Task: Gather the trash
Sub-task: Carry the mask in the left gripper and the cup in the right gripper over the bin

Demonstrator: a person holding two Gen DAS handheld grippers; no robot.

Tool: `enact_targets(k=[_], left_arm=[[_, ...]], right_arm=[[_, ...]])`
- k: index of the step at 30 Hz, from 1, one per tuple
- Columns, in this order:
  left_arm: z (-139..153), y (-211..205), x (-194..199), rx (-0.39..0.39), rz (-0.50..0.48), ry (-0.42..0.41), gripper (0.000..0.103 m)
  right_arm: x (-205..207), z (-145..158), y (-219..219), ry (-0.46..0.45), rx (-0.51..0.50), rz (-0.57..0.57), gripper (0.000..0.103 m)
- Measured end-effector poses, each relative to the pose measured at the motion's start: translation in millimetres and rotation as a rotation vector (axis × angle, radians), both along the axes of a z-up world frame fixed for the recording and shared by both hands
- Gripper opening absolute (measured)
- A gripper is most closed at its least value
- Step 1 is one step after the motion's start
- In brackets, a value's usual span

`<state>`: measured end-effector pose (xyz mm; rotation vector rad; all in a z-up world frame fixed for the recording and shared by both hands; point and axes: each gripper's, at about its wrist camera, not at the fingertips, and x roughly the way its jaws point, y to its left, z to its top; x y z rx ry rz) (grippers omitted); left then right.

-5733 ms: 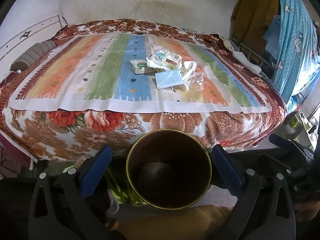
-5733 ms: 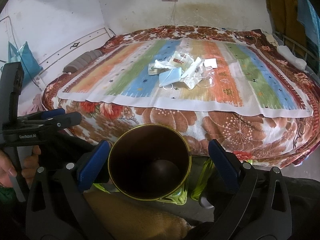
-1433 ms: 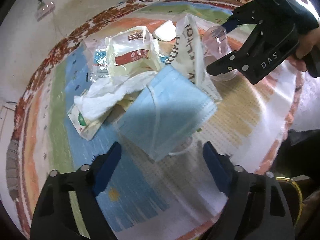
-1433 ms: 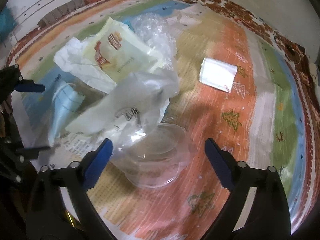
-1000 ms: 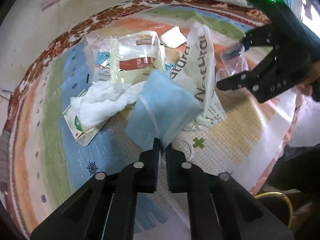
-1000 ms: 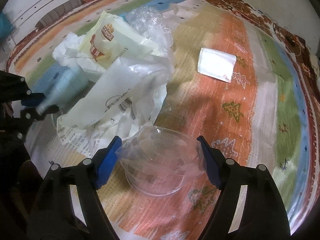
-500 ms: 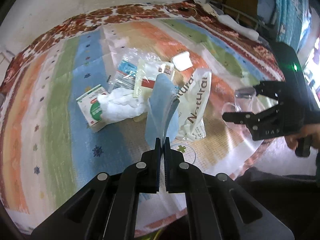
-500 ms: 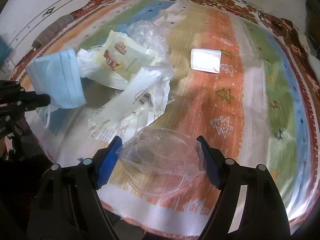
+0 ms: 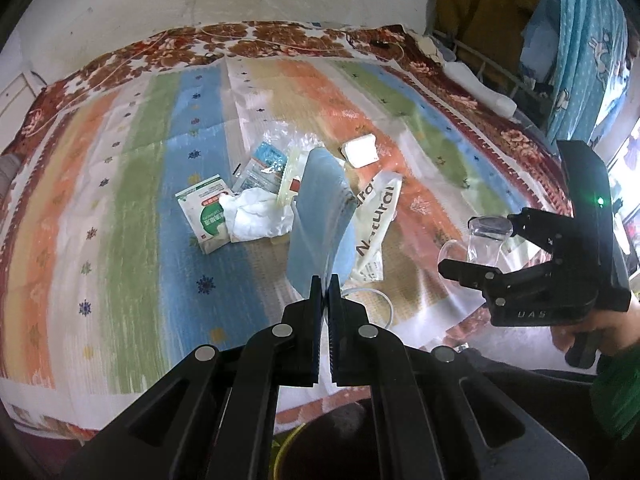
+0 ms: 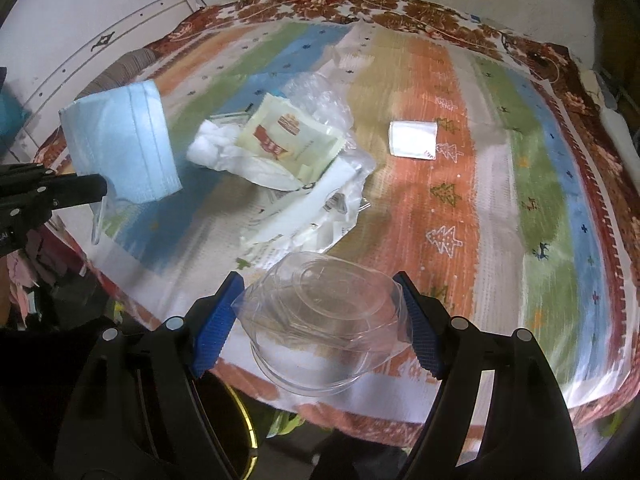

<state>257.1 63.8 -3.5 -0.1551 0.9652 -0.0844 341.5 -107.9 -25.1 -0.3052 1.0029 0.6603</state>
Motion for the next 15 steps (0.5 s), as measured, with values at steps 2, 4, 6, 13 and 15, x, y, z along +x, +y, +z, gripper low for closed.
enact_targets(k=[2, 4, 6, 13, 15], left_arm=[[3, -1, -4, -0.008, 0.001, -0.002, 0.002], [8, -1, -10, -0.024, 0.006, -0.008, 0.002], [15, 1, -16, -0.044, 0.013, -0.017, 0.002], [32, -4, -40, -0.050, 0.035, -0.043, 0.002], [35, -6, -46, -0.054, 0.034, -0.047, 0.002]], right_arm=[[-5, 3, 0, -0.004, 0.001, 0.003, 0.072], [-13, 8, 1, -0.010, 0.007, 0.008, 0.072], [-19, 14, 1, -0.015, 0.019, 0.006, 0.072], [-41, 33, -1, -0.031, 0.068, -0.002, 0.072], [-47, 37, -2, -0.036, 0.078, -0.004, 0.072]])
